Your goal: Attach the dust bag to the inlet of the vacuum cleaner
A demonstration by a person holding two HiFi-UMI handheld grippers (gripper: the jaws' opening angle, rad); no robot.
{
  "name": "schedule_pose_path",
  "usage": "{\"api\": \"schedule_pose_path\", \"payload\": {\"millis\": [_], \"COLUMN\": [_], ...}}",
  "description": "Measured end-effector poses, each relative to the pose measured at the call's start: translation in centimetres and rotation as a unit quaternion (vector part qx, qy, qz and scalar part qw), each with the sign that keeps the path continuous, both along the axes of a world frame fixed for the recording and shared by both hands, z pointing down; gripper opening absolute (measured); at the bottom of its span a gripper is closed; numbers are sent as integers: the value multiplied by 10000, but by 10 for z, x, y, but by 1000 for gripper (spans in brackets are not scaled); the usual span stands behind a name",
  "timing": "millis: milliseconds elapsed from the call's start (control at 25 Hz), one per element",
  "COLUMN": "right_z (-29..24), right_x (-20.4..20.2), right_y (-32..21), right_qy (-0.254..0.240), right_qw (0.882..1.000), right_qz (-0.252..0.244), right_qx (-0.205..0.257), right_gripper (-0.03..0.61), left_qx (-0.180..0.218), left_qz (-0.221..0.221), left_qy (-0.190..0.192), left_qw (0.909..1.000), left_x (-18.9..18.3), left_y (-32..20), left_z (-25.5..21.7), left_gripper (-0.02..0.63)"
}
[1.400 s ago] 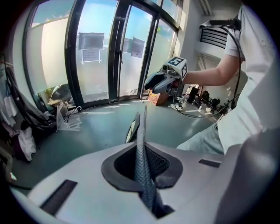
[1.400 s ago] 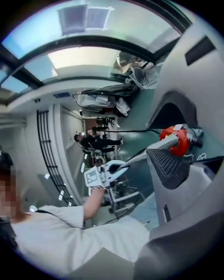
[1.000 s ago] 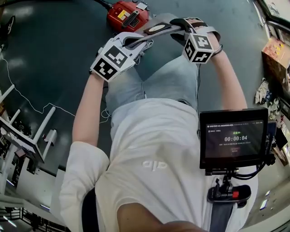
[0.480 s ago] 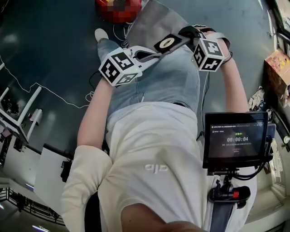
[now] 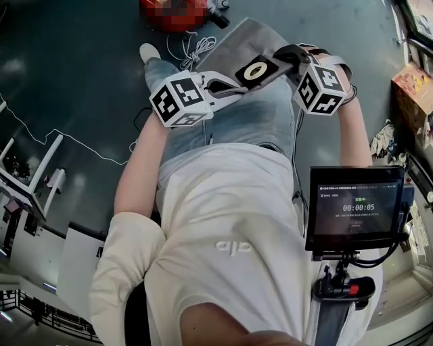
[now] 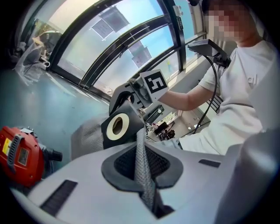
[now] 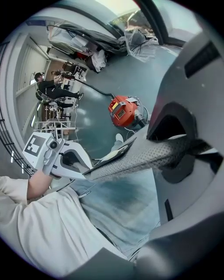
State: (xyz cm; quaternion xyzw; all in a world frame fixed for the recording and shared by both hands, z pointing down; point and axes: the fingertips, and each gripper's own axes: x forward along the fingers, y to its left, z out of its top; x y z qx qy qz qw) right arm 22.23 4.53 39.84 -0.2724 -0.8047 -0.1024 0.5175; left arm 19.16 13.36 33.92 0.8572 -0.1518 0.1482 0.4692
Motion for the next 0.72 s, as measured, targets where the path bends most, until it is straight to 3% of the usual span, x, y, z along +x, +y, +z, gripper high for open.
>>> {"api": "schedule_pose_path", "payload": {"millis": [120,240,320,520,720], "right_z": [6,30,45,106,207], "right_x": [3,4,8,-13,-22], "right_y": [-2,-16,-25,-28,-25], "right_qy": [270,679,912,1067,1084], "right_qw": [9995,9969,9943,9903,9913], "right_qz": [28,-17,3,182,49], "right_qx": [-160,-401,-555,-865,-746], "right_gripper": [17,17,17,17,17], "left_qx": [72,165,304,598,457], "left_qz": [-20,-295,-590,-1007,-1181], "left_qy": [-236,-851,-1391,-2707,-3080], "left_qw": [9997,9958,9881,9555,9429], "left_x": [-10,-26,-31,-63,-68], "left_y": [-8,-30,-47,-59,-50], "left_z": [6,31,47,110,209], "left_gripper": [17,17,17,17,17]}}
